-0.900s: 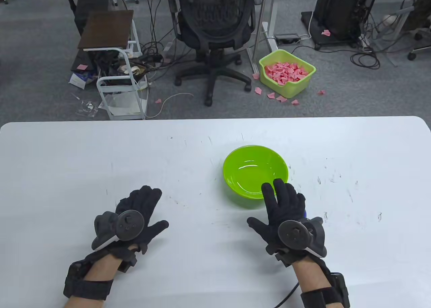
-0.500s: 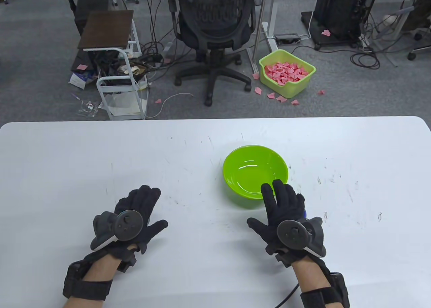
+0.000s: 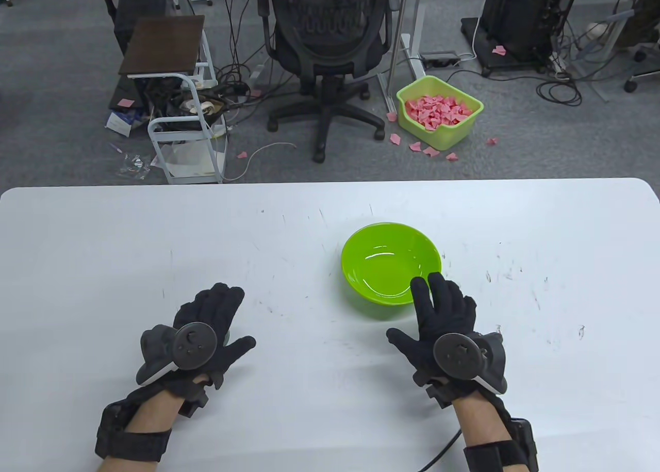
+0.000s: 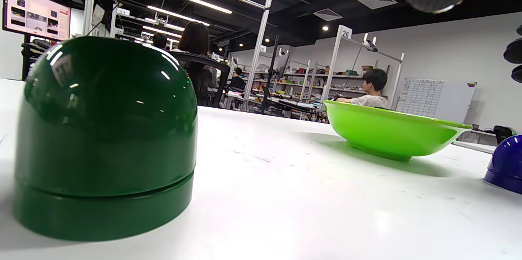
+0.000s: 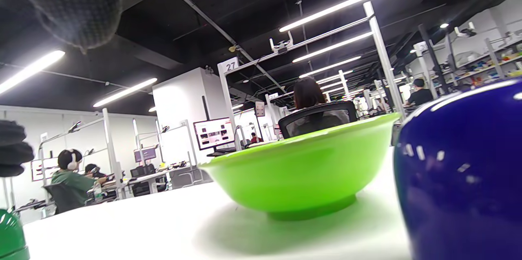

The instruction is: Pour dice into bowl

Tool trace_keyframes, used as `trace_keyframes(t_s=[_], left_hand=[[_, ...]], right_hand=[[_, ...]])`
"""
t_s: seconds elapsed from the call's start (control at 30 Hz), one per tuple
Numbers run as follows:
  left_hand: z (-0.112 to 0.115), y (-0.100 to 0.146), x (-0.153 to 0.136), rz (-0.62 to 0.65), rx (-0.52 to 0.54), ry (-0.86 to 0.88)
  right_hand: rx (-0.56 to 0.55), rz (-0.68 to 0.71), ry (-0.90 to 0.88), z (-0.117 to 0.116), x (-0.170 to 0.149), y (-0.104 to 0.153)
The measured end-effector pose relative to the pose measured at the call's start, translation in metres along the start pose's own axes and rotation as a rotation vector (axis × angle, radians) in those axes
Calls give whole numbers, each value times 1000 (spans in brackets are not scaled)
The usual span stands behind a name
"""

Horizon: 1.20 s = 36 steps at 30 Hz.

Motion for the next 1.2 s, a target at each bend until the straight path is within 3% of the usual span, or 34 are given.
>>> trace_keyframes(t_s=[0.27,0.6,0.8,1.2], left_hand=[[-1,0,-4,-11,0,17],[-1,0,-5,-13,-9,24],[-1,0,-4,-12,-14,26],[0,0,-4,-16,-23,30]], right_hand=[[-3,-186,-13,8,-39,1],[208,-406,75,-20,-82,8],[282,-431,112,-36,-87,9],[233,-445,226,-44,-83,6]])
Point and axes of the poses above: the tracker on the back of each hand, its own x axis roughly to the thumb side, its own y axis roughly from the fingertips to the wrist, z = x × y, the point moved 4 cm from there along -y, roughly from the wrist to the fingertips, and after that the axes turned 8 degrees about -y, right-handed, at the moved point
